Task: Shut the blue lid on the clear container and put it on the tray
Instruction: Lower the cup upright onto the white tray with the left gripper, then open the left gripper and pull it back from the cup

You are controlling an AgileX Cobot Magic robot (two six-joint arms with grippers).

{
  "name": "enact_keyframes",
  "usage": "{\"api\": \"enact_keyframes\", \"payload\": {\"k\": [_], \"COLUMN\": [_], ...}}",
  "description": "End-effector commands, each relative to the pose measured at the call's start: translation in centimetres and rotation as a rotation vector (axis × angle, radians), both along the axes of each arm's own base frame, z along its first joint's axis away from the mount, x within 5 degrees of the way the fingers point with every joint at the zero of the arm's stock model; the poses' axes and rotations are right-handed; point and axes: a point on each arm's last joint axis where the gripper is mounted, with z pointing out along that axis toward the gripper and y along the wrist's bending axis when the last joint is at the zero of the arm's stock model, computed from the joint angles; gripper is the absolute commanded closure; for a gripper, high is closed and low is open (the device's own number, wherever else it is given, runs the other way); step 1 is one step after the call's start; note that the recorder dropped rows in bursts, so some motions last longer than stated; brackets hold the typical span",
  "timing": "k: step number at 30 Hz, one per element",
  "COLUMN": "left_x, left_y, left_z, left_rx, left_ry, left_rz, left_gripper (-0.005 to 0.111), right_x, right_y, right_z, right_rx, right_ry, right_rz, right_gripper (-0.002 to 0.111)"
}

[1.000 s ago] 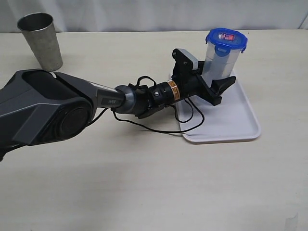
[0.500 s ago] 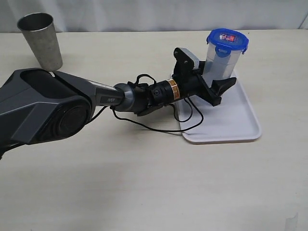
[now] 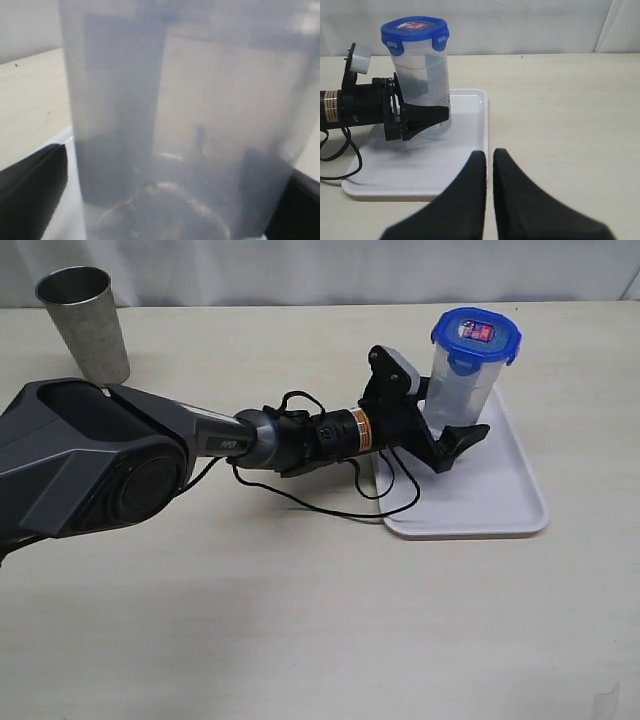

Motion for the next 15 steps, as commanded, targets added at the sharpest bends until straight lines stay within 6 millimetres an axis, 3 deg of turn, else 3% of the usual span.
{"api": "enact_keyframes", "payload": {"k": [1,10,15], "left_x": [0.1,0.3,0.9], "left_y": [0.1,0.2,0.9], "left_z": [0.2,1.6,2.8], "left_rx": [-0.004,0.012,0.025], "left_ry": [0.004,-0.042,0.028], "left_rz": [0.004,-0.034,-0.046], "left_gripper": [0.014,0.014,0.014], "right_x": [0.0,0.0,0.0], "right_y": [-0.1,-0.1,-0.1], "right_z": [0.0,0.0,0.0], "right_rx": [-0.011,-0.011,-0.011], "right_ry": [-0.002,-0.002,-0.002], "right_rz": [-0.005,-0.005,-0.005], "right_gripper": [0.103,0.103,0.103]}}
